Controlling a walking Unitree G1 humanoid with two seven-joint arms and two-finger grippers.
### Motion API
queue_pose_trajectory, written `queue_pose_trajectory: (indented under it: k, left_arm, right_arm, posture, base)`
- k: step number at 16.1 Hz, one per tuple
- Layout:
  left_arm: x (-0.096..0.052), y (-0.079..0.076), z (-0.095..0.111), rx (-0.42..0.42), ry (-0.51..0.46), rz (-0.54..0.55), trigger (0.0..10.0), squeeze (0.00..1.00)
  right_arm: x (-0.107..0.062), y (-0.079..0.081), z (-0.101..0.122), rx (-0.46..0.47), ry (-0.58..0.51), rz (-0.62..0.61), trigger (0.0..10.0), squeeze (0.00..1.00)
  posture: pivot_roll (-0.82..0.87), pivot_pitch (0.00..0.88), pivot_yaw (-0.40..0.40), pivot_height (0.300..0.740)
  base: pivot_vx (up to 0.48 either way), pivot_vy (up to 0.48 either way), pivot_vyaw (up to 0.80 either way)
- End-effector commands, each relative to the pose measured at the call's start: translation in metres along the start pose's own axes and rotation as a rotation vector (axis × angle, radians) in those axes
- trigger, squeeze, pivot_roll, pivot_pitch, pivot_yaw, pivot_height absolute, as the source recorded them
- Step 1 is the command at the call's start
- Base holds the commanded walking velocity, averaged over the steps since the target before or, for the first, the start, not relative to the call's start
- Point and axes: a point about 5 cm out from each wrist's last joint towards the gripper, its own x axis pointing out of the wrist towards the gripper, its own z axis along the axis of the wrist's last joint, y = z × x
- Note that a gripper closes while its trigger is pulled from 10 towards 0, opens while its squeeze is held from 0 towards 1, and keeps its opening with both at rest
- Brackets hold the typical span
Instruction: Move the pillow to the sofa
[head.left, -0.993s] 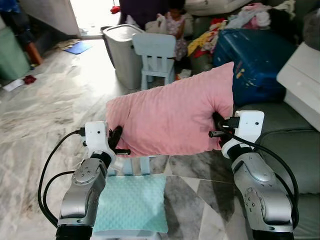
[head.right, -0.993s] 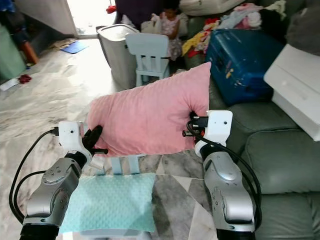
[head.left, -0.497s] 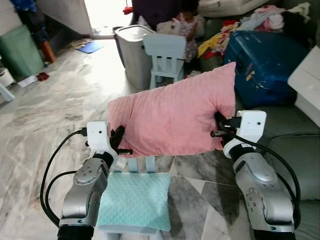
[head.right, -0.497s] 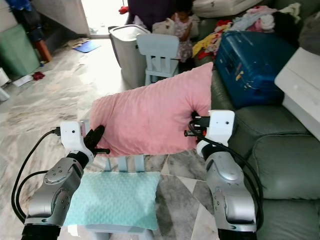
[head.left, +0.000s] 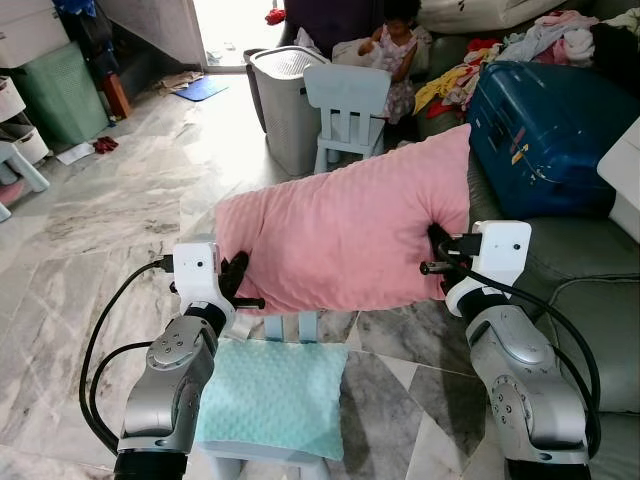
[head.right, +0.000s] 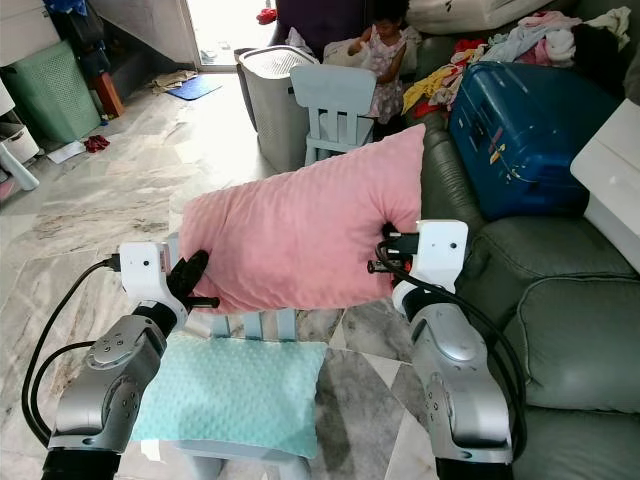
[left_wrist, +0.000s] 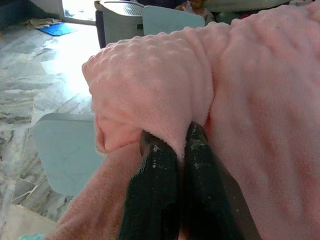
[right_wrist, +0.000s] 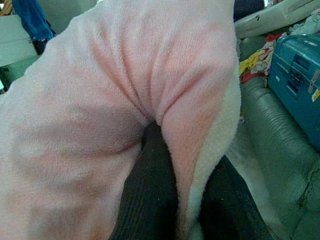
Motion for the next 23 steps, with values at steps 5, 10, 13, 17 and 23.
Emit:
queue_pose_trajectory:
  k: [5,10,13,17,23]
  left_arm:
    - [0.0011,-0.0017,0.0073,0.02,-0.031,-0.017,10.0,0.0]
    - [0.0025,-0.0032,0.0083,0.01,-0.038,-0.018,10.0,0.0]
    - [0.0021,-0.0044,0.0095,-0.003,-0.048,-0.023,10.0,0.0]
    - [0.0019,-0.0035,0.0084,-0.006,-0.045,-0.016,10.0,0.0]
    - [0.0028,-0.0036,0.008,-0.007,-0.044,-0.018,10.0,0.0]
  right_arm:
    - [0.0009,0.0021,0.0075,-0.009,-0.028,0.012,10.0,0.0]
    - [0.001,0.0012,0.008,-0.012,-0.029,0.012,10.0,0.0]
    - [0.0009,0.0015,0.0075,-0.01,-0.028,0.013,10.0,0.0]
    - [0.0008,0.001,0.0077,-0.012,-0.026,0.013,10.0,0.0]
    - [0.0011,0.0007,0.0079,-0.011,-0.027,0.012,10.0,0.0]
  posture:
    - [-0.17,0.0,0.065,0.74]
    - [-0.17,0.0,0.065,0.74]
    - [-0.17,0.0,0.064,0.74]
    - [-0.17,0.0,0.061,0.74]
    - [-0.18,0.0,0.062,0.74]
  base:
    - [0.0,0.0,0.0]
    - [0.0,0.0,0.0]
    - [-0.171,0.0,0.0]
    - [-0.258,0.0,0.0]
    - [-0.257,0.0,0.0]
